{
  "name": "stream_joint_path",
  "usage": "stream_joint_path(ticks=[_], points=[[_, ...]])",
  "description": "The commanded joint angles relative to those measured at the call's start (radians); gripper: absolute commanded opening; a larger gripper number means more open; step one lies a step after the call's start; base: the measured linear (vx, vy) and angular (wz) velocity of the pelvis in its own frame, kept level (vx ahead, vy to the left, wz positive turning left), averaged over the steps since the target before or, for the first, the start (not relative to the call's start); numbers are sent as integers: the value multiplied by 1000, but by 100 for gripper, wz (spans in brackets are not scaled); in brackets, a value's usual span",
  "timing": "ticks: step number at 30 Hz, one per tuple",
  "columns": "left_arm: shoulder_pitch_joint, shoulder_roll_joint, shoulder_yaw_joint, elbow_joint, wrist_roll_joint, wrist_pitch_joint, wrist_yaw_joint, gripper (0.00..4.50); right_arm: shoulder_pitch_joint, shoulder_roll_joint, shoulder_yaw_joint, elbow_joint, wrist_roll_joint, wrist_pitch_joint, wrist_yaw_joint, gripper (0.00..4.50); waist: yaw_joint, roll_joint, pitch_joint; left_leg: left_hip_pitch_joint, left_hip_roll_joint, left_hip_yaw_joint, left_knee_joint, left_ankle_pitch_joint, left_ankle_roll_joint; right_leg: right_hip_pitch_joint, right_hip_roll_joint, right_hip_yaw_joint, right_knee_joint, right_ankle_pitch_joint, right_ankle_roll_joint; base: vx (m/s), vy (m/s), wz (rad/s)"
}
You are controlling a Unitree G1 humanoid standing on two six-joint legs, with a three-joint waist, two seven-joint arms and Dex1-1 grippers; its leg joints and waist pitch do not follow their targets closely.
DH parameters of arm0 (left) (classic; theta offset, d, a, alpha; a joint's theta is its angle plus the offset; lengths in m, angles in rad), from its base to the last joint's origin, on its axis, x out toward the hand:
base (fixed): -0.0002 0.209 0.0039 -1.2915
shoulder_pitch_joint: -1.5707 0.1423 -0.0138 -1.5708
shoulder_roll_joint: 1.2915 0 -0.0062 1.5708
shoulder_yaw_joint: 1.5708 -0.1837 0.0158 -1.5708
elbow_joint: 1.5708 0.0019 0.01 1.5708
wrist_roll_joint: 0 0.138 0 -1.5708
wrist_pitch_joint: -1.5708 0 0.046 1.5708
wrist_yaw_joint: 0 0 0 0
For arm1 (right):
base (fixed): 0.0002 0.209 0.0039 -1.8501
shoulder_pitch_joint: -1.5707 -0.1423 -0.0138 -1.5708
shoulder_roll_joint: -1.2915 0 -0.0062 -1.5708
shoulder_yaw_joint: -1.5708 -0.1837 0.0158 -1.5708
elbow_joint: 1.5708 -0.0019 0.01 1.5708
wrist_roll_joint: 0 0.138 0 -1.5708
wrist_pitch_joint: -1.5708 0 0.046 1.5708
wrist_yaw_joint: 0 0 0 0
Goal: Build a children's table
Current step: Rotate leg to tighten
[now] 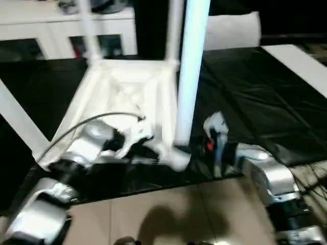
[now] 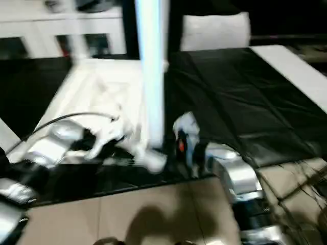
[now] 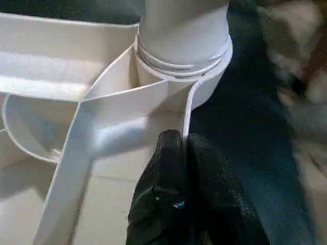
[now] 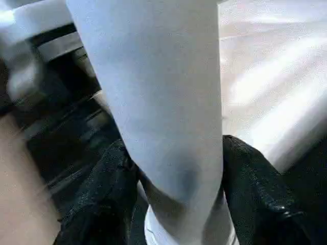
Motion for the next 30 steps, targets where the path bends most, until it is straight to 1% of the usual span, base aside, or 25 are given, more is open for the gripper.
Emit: stream_joint_path(ticks=[1,2,4,5,6,7,9,10,11,12,13,14,15,16,17,19,20,21,23,24,25,26,28,29,30], points=[[-42,-62,66,-23,-34,50,131,0,-4,69,9,-29,-6,41,-121,202,-9,-4,-69,12,57,-42,-75,-343,-21,44,-91,48,-111,-565,-21,0,0,0],[-44,-70,71,-23,-35,55,144,0,-3,79,5,-30,-11,46,-142,202,-19,-9,-72,3,56,-42,-77,-311,-9,49,-91,53,-104,-521,-37,0,0,0],[-55,-100,88,-17,-37,60,200,0,-1,134,-20,-33,-30,53,-249,201,-27,-10,-76,-3,54,-37,-74,-254,10,47,-92,63,-96,-457,-61,0,0,0],[-55,-100,88,-17,-37,60,200,0,-1,134,-20,-33,-30,53,-249,201,-27,-11,-78,-4,51,-33,-73,-223,24,48,-90,65,-92,-423,-75,0,0,0],[-63,-113,85,1,-28,23,219,0,3,168,-35,-33,-45,43,-319,201,-26,-16,-80,-8,48,-29,-70,-184,38,48,-89,69,-86,-386,-84,0,0,0],[-66,-111,71,16,-9,-16,225,0,6,183,-44,-38,-50,28,-348,257,-24,-15,-82,-10,47,-28,-69,-165,44,48,-88,70,-82,-370,-87,0,0,0],[-67,-103,57,31,4,-56,210,0,9,194,-55,-42,-47,13,-364,271,-18,-15,-90,-17,48,-27,-65,-103,61,53,-87,74,-66,-278,-100,0,0,0],[-67,-90,42,41,23,-107,208,0,11,191,-60,-44,-54,-3,-370,271,-12,-7,-92,-17,53,-27,-65,-65,77,50,-85,76,-55,-203,-120,0,0,0],[-66,-85,39,45,26,-123,202,0,13,184,-62,-48,-56,-11,-366,300,-12,-7,-91,-16,57,-28,-65,-61,88,49,-83,76,-52,-163,-135,0,0,0],[-65,-81,38,47,27,-132,197,0,15,179,-63,-50,-57,-16,-364,312,-10,-6,-91,-13,58,-26,-65,-60,92,48,-82,77,-48,-136,-149,0,0,0],[-65,-80,41,48,26,-127,199,0,17,176,-63,-56,-59,-15,-364,316,-10,-6,-90,-12,60,-26,-66,-62,93,49,-83,77,-47,-133,-155,0,0,0],[-66,-73,59,53,14,-154,197,0,29,154,-61,-82,-58,-25,-340,320,-9,-1,-89,-11,61,-26,-66,-72,91,49,-84,77,-47,-134,-164,0,0,0],[-66,-73,61,53,13,-154,197,0,30,152,-61,-84,-58,-25,-337,320,-8,-3,-87,-12,60,-26,-67,-78,90,51,-83,76,-50,-141,-160,0,0,0],[-61,-65,77,40,-6,-168,184,27,44,125,-60,-111,-55,-32,-311,330,-7,-1,-86,-10,60,-24,-68,-95,86,50,-84,77,-52,-155,-157,0,0,0],[-53,-61,85,25,-21,-168,168,44,52,108,-62,-125,-54,-31,-299,344,-5,-4,-86,-10,61,-25,-69,-106,82,53,-84,78,-52,-167,-151,0,0,0],[-37,-51,94,-5,-39,-173,145,65,63,81,-68,-145,-52,-33,-281,365,-3,-3,-80,-6,63,-24,-72,-152,65,49,-88,77,-61,-230,-146,0,0,0],[-27,-48,99,-18,-49,-182,135,65,71,72,-72,-155,-47,-32,-271,365,-4,-6,-77,-6,60,-22,-72,-166,61,49,-86,76,-67,-265,-137,0,0,0],[5,-45,117,-71,-81,-170,115,84,94,39,-76,-192,-17,-8,-218,387,-3,-4,-75,-3,60,-22,-72,-183,56,49,-87,75,-70,-299,-130,0,0,0],[39,-40,133,-126,-109,-157,102,95,119,-5,-70,-227,1,24,-170,403,7,-4,-73,0,66,-24,-75,-197,49,50,-87,77,-75,-342,-116,0,0,0],[59,-37,141,-160,-125,-139,99,95,136,-34,-65,-250,21,54,-134,403,8,-6,-73,3,66,-23,-75,-201,48,48,-84,77,-73,-348,-110,0,0,0],[98,-31,157,-229,-146,-99,111,102,170,-91,-50,-296,39,68,-67,404,10,-7,-75,0,67,-24,-76,-199,49,51,-85,78,-72,-343,-109,0,0,0],[122,-26,163,-268,-151,-76,125,112,189,-119,-48,-323,57,74,-33,404,13,-5,-74,0,69,-23,-75,-200,52,49,-85,79,-71,-335,-105,0,0,0],[186,-14,178,-370,-167,-2,154,129,222,-175,-41,-377,95,83,39,404,13,-9,-74,-3,66,-23,-74,-207,56,49,-85,77,-75,-357,-94,0,0,0],[207,-10,179,-400,-168,15,165,132,229,-188,-39,-391,109,89,59,404,12,-7,-74,-1,68,-23,-74,-212,54,48,-85,77,-73,-363,-96,0,0,0],[295,1,186,-519,-173,81,206,136,252,-229,-31,-438,167,112,132,404,13,-6,-71,0,67,-25,-74,-228,55,47,-84,74,-80,-407,-84,0,0,0]])
